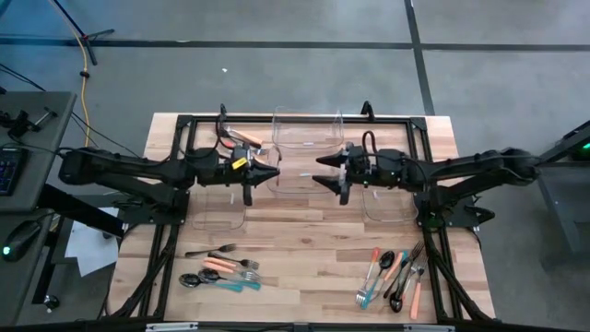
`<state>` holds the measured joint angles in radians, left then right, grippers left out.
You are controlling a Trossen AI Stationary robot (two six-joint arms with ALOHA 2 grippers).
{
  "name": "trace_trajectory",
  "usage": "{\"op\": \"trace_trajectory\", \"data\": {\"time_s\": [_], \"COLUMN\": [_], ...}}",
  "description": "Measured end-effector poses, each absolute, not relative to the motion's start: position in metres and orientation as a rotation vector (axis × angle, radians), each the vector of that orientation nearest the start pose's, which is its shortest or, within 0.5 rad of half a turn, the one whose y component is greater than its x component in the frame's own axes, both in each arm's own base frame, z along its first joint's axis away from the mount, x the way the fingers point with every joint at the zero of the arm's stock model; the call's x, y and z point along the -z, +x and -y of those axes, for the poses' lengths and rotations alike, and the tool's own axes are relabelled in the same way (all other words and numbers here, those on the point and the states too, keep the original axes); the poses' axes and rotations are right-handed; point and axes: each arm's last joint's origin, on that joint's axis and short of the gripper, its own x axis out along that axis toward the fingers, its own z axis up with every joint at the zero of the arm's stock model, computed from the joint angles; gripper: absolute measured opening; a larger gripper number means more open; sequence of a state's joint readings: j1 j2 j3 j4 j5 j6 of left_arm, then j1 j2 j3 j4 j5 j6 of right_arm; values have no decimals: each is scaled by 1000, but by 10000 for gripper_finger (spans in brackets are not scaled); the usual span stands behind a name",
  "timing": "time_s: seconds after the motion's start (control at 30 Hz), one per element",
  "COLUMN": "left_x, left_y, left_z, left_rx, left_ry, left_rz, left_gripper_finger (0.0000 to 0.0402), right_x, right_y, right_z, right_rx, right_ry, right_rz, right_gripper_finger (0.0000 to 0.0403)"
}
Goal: Sort silverware by color (type)
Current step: Put the orange fork into the bottom right transparent bin
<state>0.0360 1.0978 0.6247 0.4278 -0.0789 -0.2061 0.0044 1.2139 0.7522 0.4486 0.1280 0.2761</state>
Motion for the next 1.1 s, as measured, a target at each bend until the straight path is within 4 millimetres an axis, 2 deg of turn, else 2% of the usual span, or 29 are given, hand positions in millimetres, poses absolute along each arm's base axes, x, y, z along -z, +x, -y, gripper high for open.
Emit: {"op": "trace_trajectory", "data": {"time_s": [0.2,0.43,0.63,0.87,1.1], "left_x": [-265,-270,-271,-272,-272], "left_y": [272,305,313,313,313], "left_z": [-11,-13,-13,-13,-14], "left_rx": [-103,-75,-76,-80,-84], "left_ry": [-205,-185,-179,-179,-179], "left_rz": [-74,-75,-66,-59,-59], "left_gripper_finger": [0,0,0,0,0], "right_x": [-290,-278,-276,-276,-276], "right_y": [286,297,300,300,300], "right_z": [6,9,9,10,10], "right_rx": [108,106,105,110,110], "right_ry": [266,267,264,264,264], "right_rz": [101,103,108,108,107], "right_gripper_finger": [282,281,265,196,86]}}
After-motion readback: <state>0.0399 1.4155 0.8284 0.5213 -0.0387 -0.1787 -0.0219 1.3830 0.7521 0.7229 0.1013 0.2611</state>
